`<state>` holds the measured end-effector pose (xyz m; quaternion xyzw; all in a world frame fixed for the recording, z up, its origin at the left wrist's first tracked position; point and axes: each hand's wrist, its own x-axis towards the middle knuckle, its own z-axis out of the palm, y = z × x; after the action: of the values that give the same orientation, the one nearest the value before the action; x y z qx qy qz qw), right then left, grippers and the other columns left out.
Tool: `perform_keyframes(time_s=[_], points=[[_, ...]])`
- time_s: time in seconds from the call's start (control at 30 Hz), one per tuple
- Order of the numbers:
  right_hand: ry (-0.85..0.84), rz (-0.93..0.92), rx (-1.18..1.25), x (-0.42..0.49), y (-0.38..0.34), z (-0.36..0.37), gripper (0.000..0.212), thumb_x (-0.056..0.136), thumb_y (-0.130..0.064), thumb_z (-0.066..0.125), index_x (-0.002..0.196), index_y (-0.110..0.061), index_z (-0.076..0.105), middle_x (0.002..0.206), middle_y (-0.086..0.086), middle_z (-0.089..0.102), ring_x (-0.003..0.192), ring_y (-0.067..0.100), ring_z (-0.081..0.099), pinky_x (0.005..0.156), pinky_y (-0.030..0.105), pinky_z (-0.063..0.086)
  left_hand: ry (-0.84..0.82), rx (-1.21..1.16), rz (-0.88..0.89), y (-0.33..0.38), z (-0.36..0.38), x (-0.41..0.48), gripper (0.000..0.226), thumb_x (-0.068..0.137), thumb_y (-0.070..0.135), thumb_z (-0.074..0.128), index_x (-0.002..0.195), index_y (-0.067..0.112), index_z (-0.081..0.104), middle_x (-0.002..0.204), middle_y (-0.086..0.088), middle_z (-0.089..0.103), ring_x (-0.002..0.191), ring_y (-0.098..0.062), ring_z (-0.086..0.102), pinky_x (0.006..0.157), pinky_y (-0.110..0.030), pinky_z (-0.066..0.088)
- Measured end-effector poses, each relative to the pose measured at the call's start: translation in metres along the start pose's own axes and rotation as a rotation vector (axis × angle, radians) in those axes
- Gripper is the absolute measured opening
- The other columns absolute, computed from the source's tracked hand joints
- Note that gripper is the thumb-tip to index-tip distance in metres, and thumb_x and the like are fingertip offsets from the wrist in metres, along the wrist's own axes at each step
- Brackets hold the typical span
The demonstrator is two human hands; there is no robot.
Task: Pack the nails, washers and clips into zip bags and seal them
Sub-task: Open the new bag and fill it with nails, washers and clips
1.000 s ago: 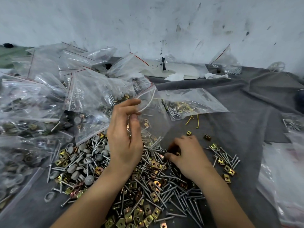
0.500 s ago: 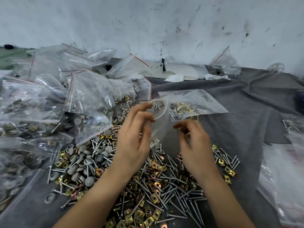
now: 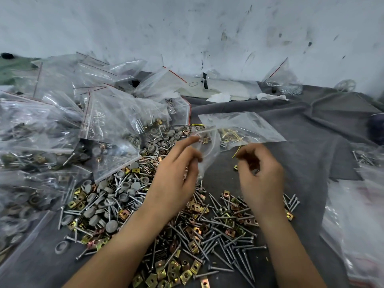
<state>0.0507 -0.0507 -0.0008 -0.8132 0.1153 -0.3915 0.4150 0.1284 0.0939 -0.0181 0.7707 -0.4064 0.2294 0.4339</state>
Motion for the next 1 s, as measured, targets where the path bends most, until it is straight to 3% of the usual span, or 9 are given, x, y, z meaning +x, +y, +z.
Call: perform_keyframes(time_s=[0.1,0.17,0.2,0.43,0.53,0.67,0.8,0.9,1.0], points=[[-0.537,0.153,-0.16,0.007,0.006,-0.011,0.02,0.084,-0.008,0.062,0.078,-0.027,0.064,0.07,-0.009,0.061,0.062,0.001,0.053,0.055,0.009,0.04,0.049,0.006,-0.02,0.0,-0.001,0.0,0.012,0.088,-0.007,0.054,0.088,0.002,0.062,0.126,-0.011,0.058,0.112,-0.003,0.05,0.095,-0.004,0.035],[-0.911,0.202,-0.293,0.006,0.009,-0.016,0.013,0.082,-0.02,0.069,0.074,-0.03,0.063,0.069,-0.009,0.062,0.063,0.001,0.056,0.057,0.011,0.041,0.062,-0.004,-0.007,0.0,-0.001,0.001,0.011,0.087,-0.008,0.053,0.087,0.0,0.061,0.124,-0.012,0.059,0.11,0.0,0.05,0.094,-0.003,0.034],[-1.017,0.22,-0.306,0.004,0.01,-0.016,0.013,0.079,-0.023,0.073,0.072,-0.03,0.064,0.068,-0.009,0.063,0.062,-0.001,0.056,0.058,0.012,0.042,0.064,-0.004,-0.005,0.001,-0.002,0.001,0.011,0.087,-0.008,0.053,0.087,0.0,0.061,0.124,-0.012,0.059,0.11,0.002,0.049,0.094,-0.003,0.033],[-1.079,0.174,-0.421,-0.001,0.006,-0.014,0.017,0.073,-0.031,0.078,0.066,-0.032,0.062,0.067,-0.009,0.062,0.058,-0.005,0.054,0.055,0.011,0.043,0.039,-0.026,-0.022,0.001,-0.001,0.001,0.011,0.089,-0.002,0.05,0.088,0.003,0.061,0.127,-0.008,0.057,0.117,-0.001,0.048,0.096,-0.005,0.033],[-1.117,0.106,-0.447,-0.004,0.002,-0.01,0.017,0.077,-0.03,0.074,0.069,-0.032,0.059,0.078,-0.007,0.061,0.065,0.0,0.054,0.06,0.014,0.042,0.039,-0.044,-0.019,0.003,-0.002,0.001,0.012,0.092,0.004,0.049,0.089,0.004,0.061,0.129,-0.007,0.056,0.118,-0.004,0.049,0.096,-0.007,0.033],[-0.929,0.039,-0.291,0.001,-0.001,-0.012,0.011,0.081,-0.027,0.072,0.079,-0.029,0.061,0.082,-0.009,0.062,0.077,0.0,0.056,0.072,0.019,0.045,0.014,-0.062,0.007,0.003,-0.002,0.0,0.016,0.09,0.008,0.046,0.089,0.004,0.062,0.131,-0.009,0.055,0.12,-0.008,0.05,0.099,-0.008,0.032],[-0.428,0.059,0.233,0.003,-0.011,-0.018,0.028,0.08,-0.008,0.072,0.09,-0.033,0.062,0.081,-0.007,0.068,0.075,0.005,0.064,0.07,0.018,0.052,-0.066,-0.08,0.032,0.004,-0.003,0.0,0.013,0.091,0.01,0.049,0.089,0.007,0.061,0.139,-0.006,0.049,0.122,-0.01,0.05,0.099,-0.009,0.035],[-0.039,-0.248,0.297,-0.001,-0.019,-0.016,0.03,0.083,-0.011,0.071,0.096,-0.035,0.059,0.088,-0.008,0.069,0.085,0.009,0.068,0.075,0.018,0.053,-0.138,-0.086,0.093,0.008,-0.006,-0.001,0.014,0.089,0.015,0.049,0.089,0.008,0.062,0.142,-0.007,0.046,0.119,-0.016,0.053,0.095,-0.018,0.043],[0.083,-0.438,0.154,-0.005,-0.021,-0.008,0.018,0.088,-0.014,0.065,0.1,-0.026,0.062,0.092,-0.006,0.066,0.089,0.008,0.064,0.081,0.015,0.048,-0.194,-0.088,0.153,0.012,-0.007,0.0,0.014,0.089,0.011,0.05,0.09,0.005,0.063,0.142,-0.011,0.046,0.12,-0.021,0.054,0.096,-0.018,0.042]])
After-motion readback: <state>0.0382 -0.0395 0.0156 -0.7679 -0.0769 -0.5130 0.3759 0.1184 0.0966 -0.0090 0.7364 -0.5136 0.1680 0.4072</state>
